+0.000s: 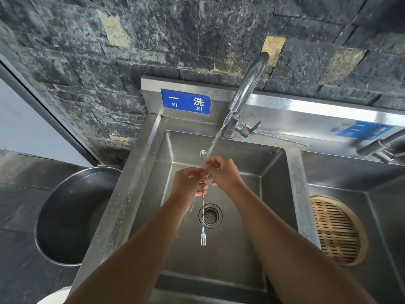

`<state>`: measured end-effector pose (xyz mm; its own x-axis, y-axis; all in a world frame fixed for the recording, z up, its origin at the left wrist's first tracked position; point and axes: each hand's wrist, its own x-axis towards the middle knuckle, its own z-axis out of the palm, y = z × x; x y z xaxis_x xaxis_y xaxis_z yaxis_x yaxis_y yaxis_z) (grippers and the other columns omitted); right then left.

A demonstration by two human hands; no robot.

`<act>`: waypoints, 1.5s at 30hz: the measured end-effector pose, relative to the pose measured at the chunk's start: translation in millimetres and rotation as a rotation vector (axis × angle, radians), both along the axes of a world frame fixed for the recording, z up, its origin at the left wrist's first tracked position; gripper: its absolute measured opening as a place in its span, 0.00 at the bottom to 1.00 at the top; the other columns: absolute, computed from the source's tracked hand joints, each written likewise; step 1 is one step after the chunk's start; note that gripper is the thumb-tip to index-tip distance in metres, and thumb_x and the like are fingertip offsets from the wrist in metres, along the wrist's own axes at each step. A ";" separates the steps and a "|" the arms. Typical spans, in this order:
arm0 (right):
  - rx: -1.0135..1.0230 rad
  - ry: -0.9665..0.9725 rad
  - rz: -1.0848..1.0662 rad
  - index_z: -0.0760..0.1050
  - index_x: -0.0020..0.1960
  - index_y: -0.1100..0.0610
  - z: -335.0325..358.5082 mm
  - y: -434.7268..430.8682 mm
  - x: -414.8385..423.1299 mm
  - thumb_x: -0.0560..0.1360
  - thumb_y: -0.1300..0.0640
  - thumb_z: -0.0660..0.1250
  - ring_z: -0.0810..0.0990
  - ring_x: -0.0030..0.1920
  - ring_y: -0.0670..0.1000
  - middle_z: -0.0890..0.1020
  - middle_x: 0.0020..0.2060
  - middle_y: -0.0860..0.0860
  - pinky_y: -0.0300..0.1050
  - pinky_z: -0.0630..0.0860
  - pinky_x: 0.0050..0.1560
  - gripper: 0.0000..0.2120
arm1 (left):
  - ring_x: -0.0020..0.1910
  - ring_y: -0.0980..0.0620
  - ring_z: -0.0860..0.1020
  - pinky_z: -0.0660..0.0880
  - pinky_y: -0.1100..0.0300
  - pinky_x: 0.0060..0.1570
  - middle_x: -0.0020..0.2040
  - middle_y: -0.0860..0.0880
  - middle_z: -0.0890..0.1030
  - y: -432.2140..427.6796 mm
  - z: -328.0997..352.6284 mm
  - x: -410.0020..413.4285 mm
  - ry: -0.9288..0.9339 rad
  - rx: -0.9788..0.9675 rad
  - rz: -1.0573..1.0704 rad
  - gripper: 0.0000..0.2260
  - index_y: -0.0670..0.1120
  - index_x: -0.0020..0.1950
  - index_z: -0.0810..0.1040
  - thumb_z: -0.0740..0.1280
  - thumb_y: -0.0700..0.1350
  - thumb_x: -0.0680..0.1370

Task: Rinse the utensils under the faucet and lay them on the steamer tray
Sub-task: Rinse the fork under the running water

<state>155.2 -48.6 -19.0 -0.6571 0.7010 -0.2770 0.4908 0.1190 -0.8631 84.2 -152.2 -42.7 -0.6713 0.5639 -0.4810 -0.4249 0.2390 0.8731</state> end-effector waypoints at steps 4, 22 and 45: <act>-0.044 0.034 0.025 0.80 0.48 0.62 1.2 1.6 -3.6 0.73 0.65 0.70 0.78 0.32 0.51 0.80 0.32 0.53 0.44 0.74 0.33 0.04 | 0.29 0.49 0.79 0.80 0.56 0.34 0.32 0.45 0.81 -0.9 -0.5 -0.2 0.042 -0.004 -0.032 0.12 0.44 0.37 0.84 0.66 0.36 0.78; -0.194 0.304 -0.034 0.78 0.48 0.62 16.7 16.7 -26.1 0.80 0.68 0.56 0.75 0.23 0.50 0.82 0.31 0.55 0.40 0.73 0.25 0.12 | 0.23 0.53 0.70 0.69 0.62 0.23 0.32 0.48 0.76 -2.3 -0.5 0.4 0.079 0.122 -0.011 0.06 0.42 0.46 0.81 0.69 0.44 0.79; -0.151 0.346 -0.091 0.77 0.40 0.65 44.2 36.7 -18.6 0.79 0.67 0.62 0.71 0.23 0.47 0.74 0.18 0.47 0.38 0.71 0.26 0.11 | 0.23 0.58 0.64 0.60 0.65 0.23 0.25 0.55 0.69 37.9 39.7 7.3 0.216 0.199 -0.073 0.16 0.45 0.39 0.80 0.60 0.46 0.84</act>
<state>136.7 -11.8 25.2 -0.6670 0.7289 -0.1544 0.1703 -0.0526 -0.9840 91.5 -114.3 -3.0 -0.7003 0.6831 -0.2073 -0.2127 0.0775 0.9740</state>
